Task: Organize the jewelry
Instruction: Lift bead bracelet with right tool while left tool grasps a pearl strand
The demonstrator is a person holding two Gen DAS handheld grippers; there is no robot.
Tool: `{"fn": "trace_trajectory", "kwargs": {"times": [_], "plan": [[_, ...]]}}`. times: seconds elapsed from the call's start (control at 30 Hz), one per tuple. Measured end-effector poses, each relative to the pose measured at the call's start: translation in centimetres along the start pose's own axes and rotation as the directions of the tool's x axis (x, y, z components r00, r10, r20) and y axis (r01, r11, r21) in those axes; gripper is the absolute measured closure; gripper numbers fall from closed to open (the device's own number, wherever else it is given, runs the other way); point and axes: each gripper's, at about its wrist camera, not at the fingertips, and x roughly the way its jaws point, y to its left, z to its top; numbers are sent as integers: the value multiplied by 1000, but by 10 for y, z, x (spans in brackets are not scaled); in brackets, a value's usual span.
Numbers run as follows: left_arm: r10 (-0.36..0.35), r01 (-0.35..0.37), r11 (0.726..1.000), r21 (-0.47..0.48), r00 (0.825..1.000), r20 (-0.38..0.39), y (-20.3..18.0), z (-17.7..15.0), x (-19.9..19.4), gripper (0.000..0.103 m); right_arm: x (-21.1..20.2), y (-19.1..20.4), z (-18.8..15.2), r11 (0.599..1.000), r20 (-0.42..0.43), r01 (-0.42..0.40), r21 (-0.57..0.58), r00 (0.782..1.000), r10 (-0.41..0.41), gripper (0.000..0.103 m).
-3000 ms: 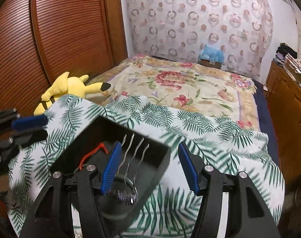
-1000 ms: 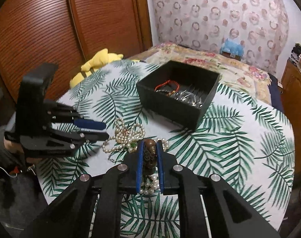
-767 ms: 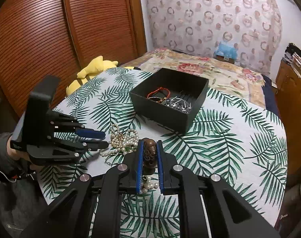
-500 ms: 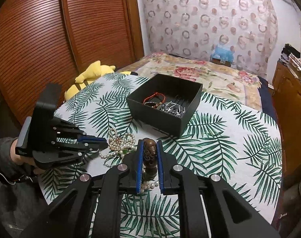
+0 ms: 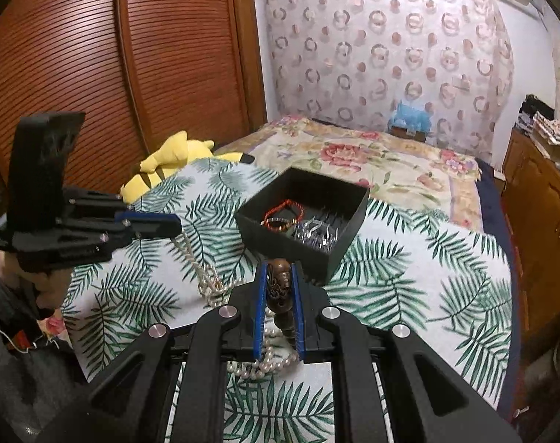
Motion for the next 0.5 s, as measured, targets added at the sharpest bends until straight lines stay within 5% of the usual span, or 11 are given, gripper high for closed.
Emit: {"fn": "trace_trajectory", "kwargs": {"times": [0.5], "plan": [[32,-39,999,36,985,170,6,62,-45,99,-9,-5,36,1000,67,4,-13,998,-4,89]]}}
